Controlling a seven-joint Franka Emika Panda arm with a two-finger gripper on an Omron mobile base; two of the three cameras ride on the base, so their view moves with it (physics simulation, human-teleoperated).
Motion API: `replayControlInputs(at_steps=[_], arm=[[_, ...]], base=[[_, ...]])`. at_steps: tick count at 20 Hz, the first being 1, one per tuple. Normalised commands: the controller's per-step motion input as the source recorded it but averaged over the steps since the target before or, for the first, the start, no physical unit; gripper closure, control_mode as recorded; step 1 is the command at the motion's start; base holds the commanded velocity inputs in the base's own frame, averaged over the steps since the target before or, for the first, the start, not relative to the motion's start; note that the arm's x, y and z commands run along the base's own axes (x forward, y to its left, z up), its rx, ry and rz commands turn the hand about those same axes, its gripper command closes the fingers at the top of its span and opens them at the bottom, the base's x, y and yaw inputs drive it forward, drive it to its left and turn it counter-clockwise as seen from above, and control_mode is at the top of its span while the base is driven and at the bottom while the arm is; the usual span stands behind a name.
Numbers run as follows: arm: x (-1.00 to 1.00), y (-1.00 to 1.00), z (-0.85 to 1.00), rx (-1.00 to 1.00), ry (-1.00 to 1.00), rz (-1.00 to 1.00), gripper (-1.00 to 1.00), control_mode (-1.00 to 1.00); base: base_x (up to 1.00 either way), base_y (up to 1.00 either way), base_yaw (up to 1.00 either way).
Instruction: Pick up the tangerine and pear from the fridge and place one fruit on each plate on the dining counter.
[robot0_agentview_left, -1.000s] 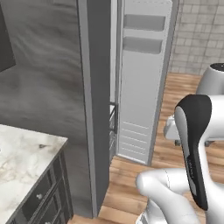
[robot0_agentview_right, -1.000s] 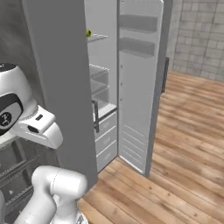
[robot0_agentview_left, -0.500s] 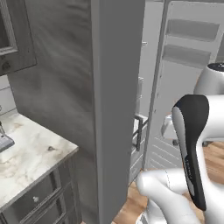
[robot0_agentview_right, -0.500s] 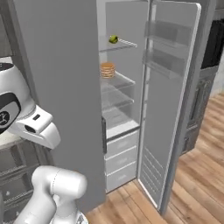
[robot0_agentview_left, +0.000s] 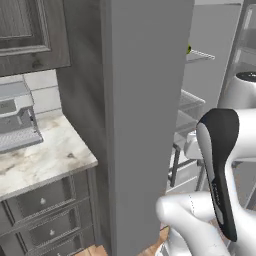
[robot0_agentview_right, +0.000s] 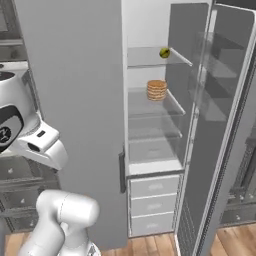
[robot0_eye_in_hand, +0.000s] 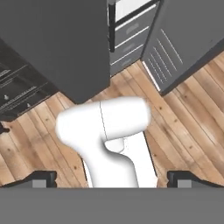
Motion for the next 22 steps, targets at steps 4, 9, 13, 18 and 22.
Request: replayControlInputs(at_steps=[4,9,13,18,22], arm=[[0.0,0.0,0.0,0.0,0.0,0.0,-1.0,1.0],[0.0,0.0,0.0,0.0,0.0,0.0,-1.0,1.0],[0.0,0.0,0.0,0.0,0.0,0.0,-1.0,1.0],[0.0,0.0,0.0,0.0,0.0,0.0,-1.0,1.0],[0.0,0.0,0.0,0.0,0.0,0.0,-1.0,1.0]], base=[[0.0,-0.71,0.4],[0.0,-0.36,-0.04],[0.0,-0.09,-0.35],[0.01,-0.11,-0.38],[0.43,-0.37,-0.15]])
